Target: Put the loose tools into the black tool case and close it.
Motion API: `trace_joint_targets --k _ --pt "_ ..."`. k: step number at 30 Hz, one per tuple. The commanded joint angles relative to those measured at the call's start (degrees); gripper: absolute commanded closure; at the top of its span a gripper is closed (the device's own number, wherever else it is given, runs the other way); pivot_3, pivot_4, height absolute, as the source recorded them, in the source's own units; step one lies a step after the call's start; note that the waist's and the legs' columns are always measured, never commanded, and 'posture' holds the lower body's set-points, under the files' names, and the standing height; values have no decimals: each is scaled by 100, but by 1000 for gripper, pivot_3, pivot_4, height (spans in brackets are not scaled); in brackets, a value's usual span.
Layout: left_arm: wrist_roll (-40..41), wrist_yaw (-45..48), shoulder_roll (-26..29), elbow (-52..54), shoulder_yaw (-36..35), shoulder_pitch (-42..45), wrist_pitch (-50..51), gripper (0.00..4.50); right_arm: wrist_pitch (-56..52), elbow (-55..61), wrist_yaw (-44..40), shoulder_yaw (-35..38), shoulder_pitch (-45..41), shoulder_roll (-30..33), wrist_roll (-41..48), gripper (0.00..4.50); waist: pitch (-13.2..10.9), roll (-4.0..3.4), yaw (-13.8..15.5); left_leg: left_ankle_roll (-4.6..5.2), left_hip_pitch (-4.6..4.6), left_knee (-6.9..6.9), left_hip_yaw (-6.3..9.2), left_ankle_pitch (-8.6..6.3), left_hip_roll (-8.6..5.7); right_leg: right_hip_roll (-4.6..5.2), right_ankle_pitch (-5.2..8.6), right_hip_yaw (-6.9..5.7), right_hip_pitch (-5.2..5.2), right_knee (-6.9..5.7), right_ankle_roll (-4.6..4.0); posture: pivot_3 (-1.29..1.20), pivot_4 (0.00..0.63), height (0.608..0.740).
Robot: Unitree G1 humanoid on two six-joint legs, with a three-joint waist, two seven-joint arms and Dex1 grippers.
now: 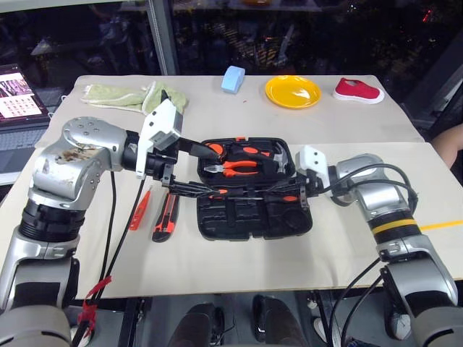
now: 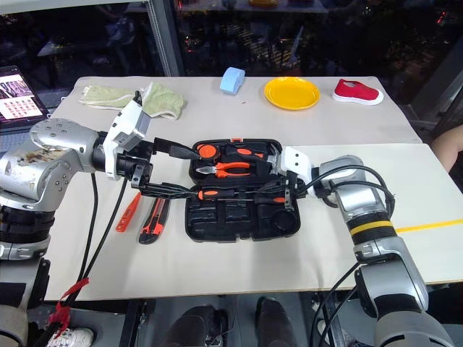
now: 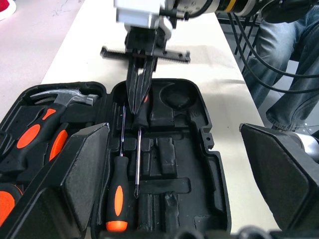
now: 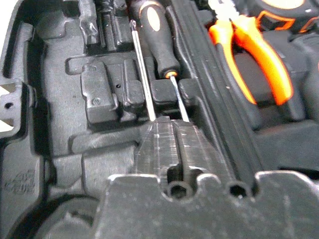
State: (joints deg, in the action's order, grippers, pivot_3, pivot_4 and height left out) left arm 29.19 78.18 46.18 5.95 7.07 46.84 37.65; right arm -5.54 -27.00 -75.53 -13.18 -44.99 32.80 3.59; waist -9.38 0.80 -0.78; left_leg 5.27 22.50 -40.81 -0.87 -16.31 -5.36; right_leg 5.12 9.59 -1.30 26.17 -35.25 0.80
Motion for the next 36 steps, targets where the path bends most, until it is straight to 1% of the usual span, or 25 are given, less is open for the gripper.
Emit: trace_joint_targets --k 1,8,16,20,23,26,31,32,34,35,36 --pt "-1 -2 86 130 -96 11 -61 0 162 -63 75 -78 40 -73 -100 4474 0 0 -1 0 -2 0 0 0 0 0 0 0 -1 0 0 0 150 732" --pt "-30 1 102 97 -72 35 -76 0 347 -149 12 -256 58 -203 -256 4474 0 0 -20 0 -12 2 0 0 0 -3 0 -3 -6 -1 0 0 150 732" --pt "-76 8 110 89 -47 -18 -138 0 630 -149 -17 -413 197 -168 -439 4474 1 0 -24 -3 -23 3 0 0 0 -4 1 -2 -13 -5 -1 0 150 732" --pt "-106 1 96 76 -38 -62 -165 0 425 105 64 -231 222 -149 -257 4474 1 0 -21 -3 -26 4 0 0 0 -4 1 -2 -14 -5 -1 0 150 732" --pt "-138 -26 84 101 -47 -143 -183 0 -143 743 165 189 217 -92 191 4474 0 0 -14 -3 -23 4 0 0 0 -4 1 -1 -12 -6 -1 0 150 732" --pt "-160 -141 109 167 -117 -284 -162 0 -1092 1774 306 741 288 116 796 4474 -2 -3 -6 -2 -14 5 0 0 0 -2 1 3 -3 -8 -1 0 150 732" --pt "-19 -541 350 425 -592 -799 136 0 -2744 3590 661 1595 695 547 2004 4474 -3 -5 20 -2 2 6 10 0 0 2 1 10 6 0 -2 0 150 732" --pt "40 -666 464 547 -810 -1042 255 0 -3115 3956 745 1797 812 631 2337 4474 -3 -5 21 -2 2 7 14 0 0 2 1 9 5 0 -2 0 150 732" --pt "231 -941 766 978 -1560 -1835 677 0 -3663 4728 875 2149 1173 780 2974 4474 -3 -6 0 -2 1 12 16 -1 1 2 1 9 3 5 -2 0 150 732" --pt "299 -1029 928 1248 -2094 -2401 925 0 -3731 5053 894 2193 1414 825 3148 3912 -3 -6 -10 -1 0 22 16 -1 1 1 1 15 6 8 -2 0 150 732" --pt "367 -1095 1037 1434 -2455 -2794 1077 0 -3761 5267 931 2202 1579 857 3258 3730 -3 -5 -27 -1 -5 34 15 -1 1 1 2 21 7 8 -4 0 150 732"
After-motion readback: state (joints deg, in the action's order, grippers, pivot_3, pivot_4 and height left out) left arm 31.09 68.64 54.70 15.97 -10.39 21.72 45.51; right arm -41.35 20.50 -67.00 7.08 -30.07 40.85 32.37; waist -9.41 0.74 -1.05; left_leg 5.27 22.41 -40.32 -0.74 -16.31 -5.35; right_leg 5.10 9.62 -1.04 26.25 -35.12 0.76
